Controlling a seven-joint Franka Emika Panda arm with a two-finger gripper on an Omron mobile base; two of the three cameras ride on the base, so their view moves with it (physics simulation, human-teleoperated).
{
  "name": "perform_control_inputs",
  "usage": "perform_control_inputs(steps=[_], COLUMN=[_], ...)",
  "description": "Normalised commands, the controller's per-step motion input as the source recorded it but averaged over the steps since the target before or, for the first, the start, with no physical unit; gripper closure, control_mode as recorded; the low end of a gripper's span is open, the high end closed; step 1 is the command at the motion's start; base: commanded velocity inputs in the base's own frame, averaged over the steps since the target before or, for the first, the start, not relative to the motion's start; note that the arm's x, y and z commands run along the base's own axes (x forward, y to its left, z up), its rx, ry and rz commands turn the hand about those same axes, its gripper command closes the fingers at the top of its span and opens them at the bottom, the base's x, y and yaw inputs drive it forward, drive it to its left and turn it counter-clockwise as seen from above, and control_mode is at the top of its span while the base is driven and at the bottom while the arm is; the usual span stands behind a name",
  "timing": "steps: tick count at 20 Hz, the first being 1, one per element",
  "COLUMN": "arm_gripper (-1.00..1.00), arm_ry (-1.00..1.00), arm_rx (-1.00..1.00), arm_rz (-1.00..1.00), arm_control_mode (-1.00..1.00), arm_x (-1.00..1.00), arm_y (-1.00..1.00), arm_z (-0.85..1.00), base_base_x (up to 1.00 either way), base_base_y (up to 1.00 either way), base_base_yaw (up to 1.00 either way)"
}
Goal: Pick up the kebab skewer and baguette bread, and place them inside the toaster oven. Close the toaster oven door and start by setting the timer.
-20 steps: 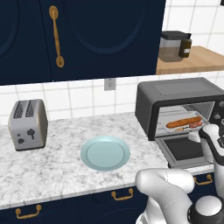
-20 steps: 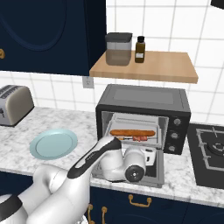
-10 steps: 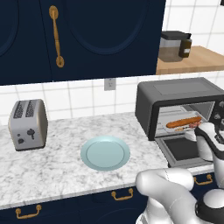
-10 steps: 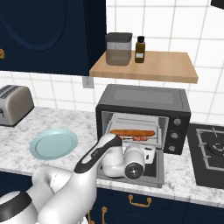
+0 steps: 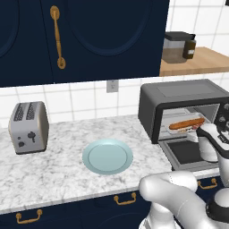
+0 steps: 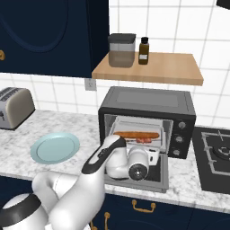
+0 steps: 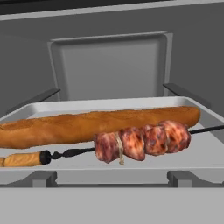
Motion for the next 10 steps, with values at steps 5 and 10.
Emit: perform_control_inputs(steps=[5,10], arm_gripper=[-1.00,-1.00], arm_ry=[0.00,0.00], arm_rx=[0.00,0.00], arm_rz=[0.00,0.00], arm_control_mode=[-1.00,-1.00], arm_x=[0.18,0.19], arm_y=[0.00,0.00], arm_z=[0.00,0.00], base_base_x=[0.00,0.00], base_base_y=[0.00,0.00], base_base_yaw=[0.00,0.00])
